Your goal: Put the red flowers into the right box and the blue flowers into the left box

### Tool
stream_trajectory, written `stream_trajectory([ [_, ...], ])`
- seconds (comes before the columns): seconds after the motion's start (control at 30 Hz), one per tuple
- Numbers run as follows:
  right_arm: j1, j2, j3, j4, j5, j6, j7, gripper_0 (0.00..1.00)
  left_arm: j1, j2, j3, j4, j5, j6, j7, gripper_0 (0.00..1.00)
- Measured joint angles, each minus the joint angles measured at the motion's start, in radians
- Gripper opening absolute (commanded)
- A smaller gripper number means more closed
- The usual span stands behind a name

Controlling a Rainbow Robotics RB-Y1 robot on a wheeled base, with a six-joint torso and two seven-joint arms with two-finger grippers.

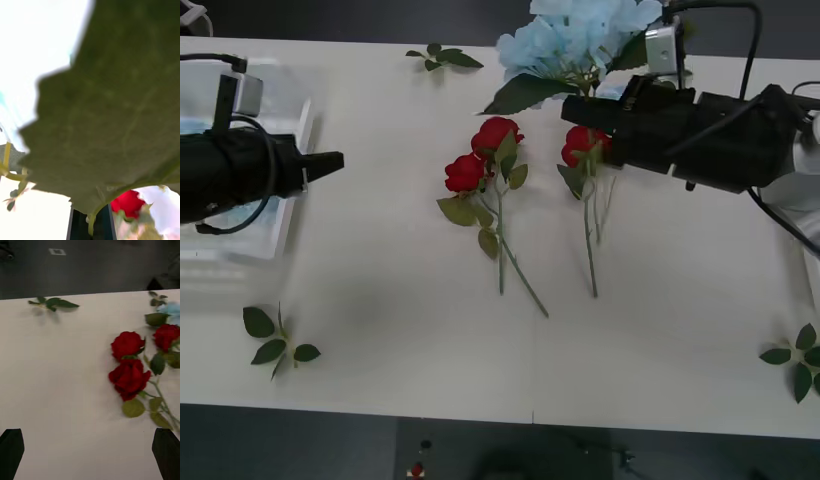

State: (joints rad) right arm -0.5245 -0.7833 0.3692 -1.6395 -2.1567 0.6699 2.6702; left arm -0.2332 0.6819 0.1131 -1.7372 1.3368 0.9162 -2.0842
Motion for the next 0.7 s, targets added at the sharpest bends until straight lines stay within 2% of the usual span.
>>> stream_trajectory([
  [0.2, -0.104, 0.060, 0.070, 0.081, -0.049, -0.006, 0.000, 0.00, -0.022, -0.105, -0.044, 0.136, 0.283, 0.033, -0.425, 1.00],
  [0.3, -0.143, 0.087, 0.084, 0.115, -0.050, -0.007, 0.000, 0.00, -0.022, -0.168, -0.045, 0.207, 0.340, 0.095, -0.636, 1.00],
  [0.5, -0.162, 0.111, 0.083, 0.127, -0.054, -0.007, 0.000, 0.00, -0.022, -0.287, -0.057, 0.331, 0.463, 0.233, -0.655, 1.00],
  [0.7, -0.162, 0.111, 0.084, 0.127, -0.088, -0.006, 0.001, 0.00, -0.033, -0.364, -0.145, 0.407, 0.563, 0.310, -0.655, 1.00],
])
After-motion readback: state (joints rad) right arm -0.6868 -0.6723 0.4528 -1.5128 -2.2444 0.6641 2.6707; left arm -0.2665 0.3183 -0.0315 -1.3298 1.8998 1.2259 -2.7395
